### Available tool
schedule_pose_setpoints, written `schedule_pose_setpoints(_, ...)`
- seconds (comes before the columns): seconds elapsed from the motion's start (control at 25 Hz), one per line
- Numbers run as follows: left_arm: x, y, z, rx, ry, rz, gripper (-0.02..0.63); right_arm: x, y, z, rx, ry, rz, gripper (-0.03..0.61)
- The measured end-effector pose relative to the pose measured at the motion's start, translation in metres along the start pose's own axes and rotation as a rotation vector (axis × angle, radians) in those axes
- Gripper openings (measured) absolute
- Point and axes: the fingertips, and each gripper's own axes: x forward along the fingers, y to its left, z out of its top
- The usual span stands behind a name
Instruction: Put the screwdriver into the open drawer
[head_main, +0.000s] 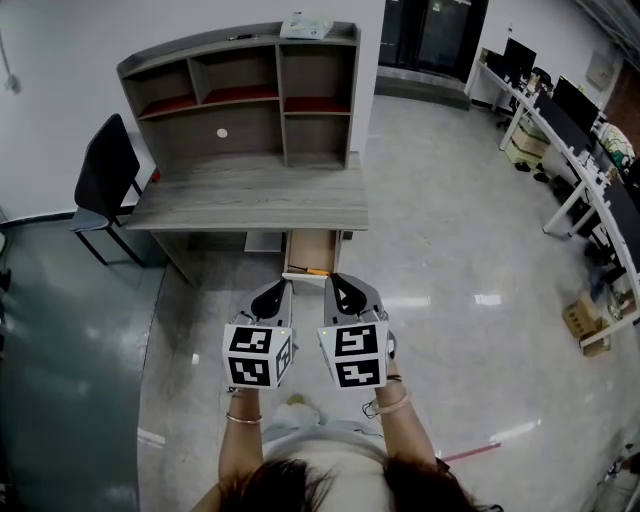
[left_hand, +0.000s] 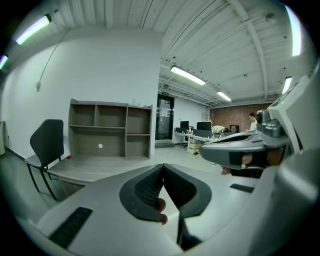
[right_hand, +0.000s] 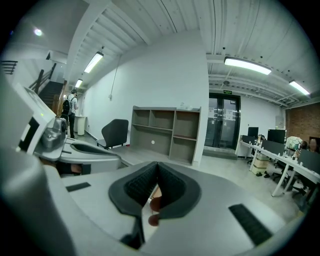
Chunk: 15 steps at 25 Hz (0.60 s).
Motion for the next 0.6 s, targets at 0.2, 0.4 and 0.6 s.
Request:
schedule_pose_setpoints(0.2, -0.016, -0.027, 0.001, -0.006, -0.011, 0.018, 0.018, -0.029, -0.012, -0.006, -0.018, -0.011, 0.007, 0.028)
schedule_pose_setpoints(0.4, -0.033, -0.050, -0.001, -0.021, -0.016, 0.035, 0.018, -0.058, -0.018, -0.013, -0.032, -0.026, 0.017, 0.028)
schedule_pose_setpoints(0.6, -0.046, -0.070, -0.003, -0.025, -0.023, 0.050, 0.018, -0.082, -0.022, -0.021, -0.019, -0.039, 0.037, 0.028)
